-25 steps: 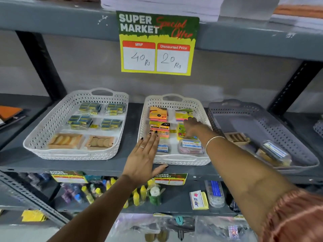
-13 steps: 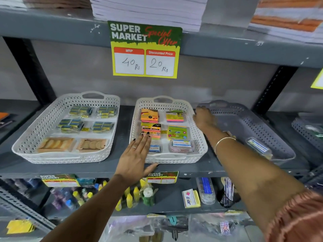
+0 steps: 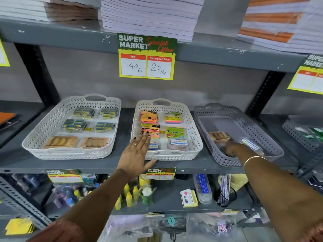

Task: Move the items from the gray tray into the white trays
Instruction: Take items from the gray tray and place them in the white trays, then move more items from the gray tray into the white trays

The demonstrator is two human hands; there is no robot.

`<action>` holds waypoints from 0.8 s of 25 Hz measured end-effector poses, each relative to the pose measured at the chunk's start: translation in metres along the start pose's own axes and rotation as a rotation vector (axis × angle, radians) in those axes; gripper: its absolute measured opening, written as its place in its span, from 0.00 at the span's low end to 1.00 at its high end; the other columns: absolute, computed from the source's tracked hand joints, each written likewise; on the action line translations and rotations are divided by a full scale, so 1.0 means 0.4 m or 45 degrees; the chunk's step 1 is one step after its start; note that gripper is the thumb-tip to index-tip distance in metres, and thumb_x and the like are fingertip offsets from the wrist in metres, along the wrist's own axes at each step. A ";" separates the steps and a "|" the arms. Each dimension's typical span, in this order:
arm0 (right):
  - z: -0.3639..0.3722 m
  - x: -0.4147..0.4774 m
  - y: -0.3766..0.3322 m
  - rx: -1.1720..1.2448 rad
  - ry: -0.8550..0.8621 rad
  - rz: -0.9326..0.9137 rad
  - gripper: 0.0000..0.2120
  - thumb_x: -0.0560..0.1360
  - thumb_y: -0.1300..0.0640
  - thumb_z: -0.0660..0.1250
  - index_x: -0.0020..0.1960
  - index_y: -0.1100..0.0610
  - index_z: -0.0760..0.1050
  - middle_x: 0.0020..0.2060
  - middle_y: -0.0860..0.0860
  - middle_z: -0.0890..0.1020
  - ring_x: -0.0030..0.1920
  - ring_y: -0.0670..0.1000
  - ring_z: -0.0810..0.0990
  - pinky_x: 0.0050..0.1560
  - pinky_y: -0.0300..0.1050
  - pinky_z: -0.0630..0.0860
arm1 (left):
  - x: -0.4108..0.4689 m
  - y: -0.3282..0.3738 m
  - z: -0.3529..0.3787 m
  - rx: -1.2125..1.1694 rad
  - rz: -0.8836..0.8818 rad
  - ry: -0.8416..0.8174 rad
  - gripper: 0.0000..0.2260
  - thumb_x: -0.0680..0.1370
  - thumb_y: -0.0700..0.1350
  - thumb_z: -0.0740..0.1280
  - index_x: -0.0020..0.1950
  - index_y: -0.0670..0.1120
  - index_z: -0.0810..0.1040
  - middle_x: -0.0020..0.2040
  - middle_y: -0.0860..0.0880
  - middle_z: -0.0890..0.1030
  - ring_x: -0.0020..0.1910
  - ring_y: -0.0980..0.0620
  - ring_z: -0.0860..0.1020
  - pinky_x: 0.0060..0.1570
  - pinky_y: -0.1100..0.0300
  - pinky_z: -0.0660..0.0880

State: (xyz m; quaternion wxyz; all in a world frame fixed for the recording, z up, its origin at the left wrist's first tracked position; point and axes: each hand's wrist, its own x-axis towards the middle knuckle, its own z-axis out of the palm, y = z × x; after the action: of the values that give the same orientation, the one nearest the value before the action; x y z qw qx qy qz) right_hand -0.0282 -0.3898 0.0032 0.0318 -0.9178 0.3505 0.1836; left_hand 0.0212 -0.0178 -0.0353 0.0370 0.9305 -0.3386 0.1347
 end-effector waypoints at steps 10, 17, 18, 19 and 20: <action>-0.044 -0.037 -0.019 0.013 0.275 -0.038 0.26 0.76 0.48 0.64 0.68 0.64 0.71 0.66 0.63 0.74 0.64 0.60 0.75 0.64 0.48 0.75 | 0.004 -0.005 -0.003 -0.022 0.006 -0.011 0.37 0.74 0.67 0.43 0.74 0.44 0.39 0.78 0.45 0.47 0.76 0.49 0.45 0.72 0.55 0.39; -0.244 -0.142 -0.289 0.377 0.564 -0.195 0.31 0.70 0.47 0.72 0.65 0.65 0.71 0.62 0.63 0.75 0.61 0.61 0.77 0.57 0.48 0.76 | -0.065 -0.205 -0.088 0.059 -0.233 0.107 0.42 0.70 0.71 0.32 0.74 0.42 0.44 0.77 0.44 0.47 0.76 0.48 0.47 0.73 0.51 0.41; -0.254 -0.162 -0.356 0.404 0.592 -0.285 0.32 0.69 0.47 0.72 0.65 0.65 0.70 0.62 0.63 0.74 0.62 0.61 0.76 0.58 0.48 0.75 | -0.088 -0.259 -0.103 0.095 -0.304 0.102 0.45 0.68 0.71 0.28 0.75 0.41 0.45 0.77 0.43 0.48 0.76 0.47 0.48 0.73 0.50 0.43; -0.258 -0.184 -0.426 0.434 0.589 -0.389 0.32 0.69 0.47 0.72 0.65 0.65 0.70 0.62 0.63 0.73 0.63 0.61 0.75 0.58 0.48 0.75 | -0.115 -0.312 -0.117 0.113 -0.373 0.083 0.47 0.66 0.71 0.26 0.75 0.41 0.45 0.77 0.42 0.48 0.76 0.46 0.48 0.74 0.49 0.44; -0.255 -0.206 -0.497 0.444 0.573 -0.502 0.32 0.69 0.47 0.72 0.65 0.66 0.70 0.62 0.63 0.73 0.63 0.61 0.74 0.58 0.49 0.75 | -0.142 -0.360 -0.128 0.110 -0.440 0.068 0.49 0.65 0.72 0.26 0.75 0.41 0.46 0.77 0.42 0.48 0.76 0.46 0.48 0.74 0.48 0.46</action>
State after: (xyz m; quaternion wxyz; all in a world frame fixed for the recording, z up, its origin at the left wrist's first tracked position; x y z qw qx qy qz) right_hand 0.0776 -0.2074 0.1136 0.1450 -0.9662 0.1906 -0.0956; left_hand 0.0600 0.1363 0.0015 0.0285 0.9716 -0.1666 0.1657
